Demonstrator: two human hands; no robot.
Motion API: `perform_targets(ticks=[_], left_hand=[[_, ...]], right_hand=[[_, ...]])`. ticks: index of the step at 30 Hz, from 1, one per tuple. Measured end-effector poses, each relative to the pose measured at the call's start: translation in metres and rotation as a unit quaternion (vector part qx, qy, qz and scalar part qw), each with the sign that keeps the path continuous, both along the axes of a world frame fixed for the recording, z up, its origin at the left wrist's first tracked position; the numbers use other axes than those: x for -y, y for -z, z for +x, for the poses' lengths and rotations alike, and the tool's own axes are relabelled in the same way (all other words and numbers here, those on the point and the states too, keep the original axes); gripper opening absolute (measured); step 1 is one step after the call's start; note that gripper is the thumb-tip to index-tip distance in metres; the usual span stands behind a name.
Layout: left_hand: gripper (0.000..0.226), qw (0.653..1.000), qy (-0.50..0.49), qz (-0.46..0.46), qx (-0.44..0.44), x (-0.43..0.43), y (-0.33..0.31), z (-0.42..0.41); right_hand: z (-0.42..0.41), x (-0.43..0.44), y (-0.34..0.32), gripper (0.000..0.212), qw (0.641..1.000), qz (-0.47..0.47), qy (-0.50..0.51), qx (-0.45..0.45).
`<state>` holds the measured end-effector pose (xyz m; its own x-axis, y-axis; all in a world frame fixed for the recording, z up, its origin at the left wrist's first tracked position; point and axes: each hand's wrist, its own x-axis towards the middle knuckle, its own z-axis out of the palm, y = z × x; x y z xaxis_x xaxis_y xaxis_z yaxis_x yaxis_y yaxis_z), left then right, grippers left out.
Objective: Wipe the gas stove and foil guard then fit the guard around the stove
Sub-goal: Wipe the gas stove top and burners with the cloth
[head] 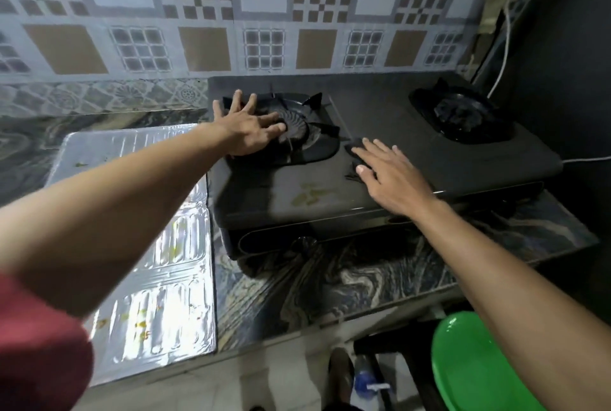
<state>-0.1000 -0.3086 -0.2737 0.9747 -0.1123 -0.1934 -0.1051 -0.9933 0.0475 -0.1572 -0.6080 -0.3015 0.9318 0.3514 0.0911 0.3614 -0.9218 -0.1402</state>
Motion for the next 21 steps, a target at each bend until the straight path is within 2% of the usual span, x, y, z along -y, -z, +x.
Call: perform_targets(ticks=[6,9,14,21], left_hand=[[0.089,0.999,-0.012,-0.036,-0.036,0.001,-0.006,-0.001],[0.092,0.998,-0.027,-0.033,-0.05,0.003,-0.009,-0.001],[0.103,0.999,-0.016,-0.022,-0.04,0.004,-0.013,0.003],[0.109,0.997,-0.014,-0.064,-0.027,-0.004,-0.004,0.007]], right_hand=[[-0.038,-0.061,0.022,0.052,0.995,0.034,0.049,0.077],[-0.061,-0.088,0.026,0.05,0.994,0.05,0.046,0.09],[-0.085,-0.122,0.024,0.051,0.993,0.051,0.005,0.103],[-0.08,-0.176,0.018,0.043,0.989,0.041,-0.074,0.123]])
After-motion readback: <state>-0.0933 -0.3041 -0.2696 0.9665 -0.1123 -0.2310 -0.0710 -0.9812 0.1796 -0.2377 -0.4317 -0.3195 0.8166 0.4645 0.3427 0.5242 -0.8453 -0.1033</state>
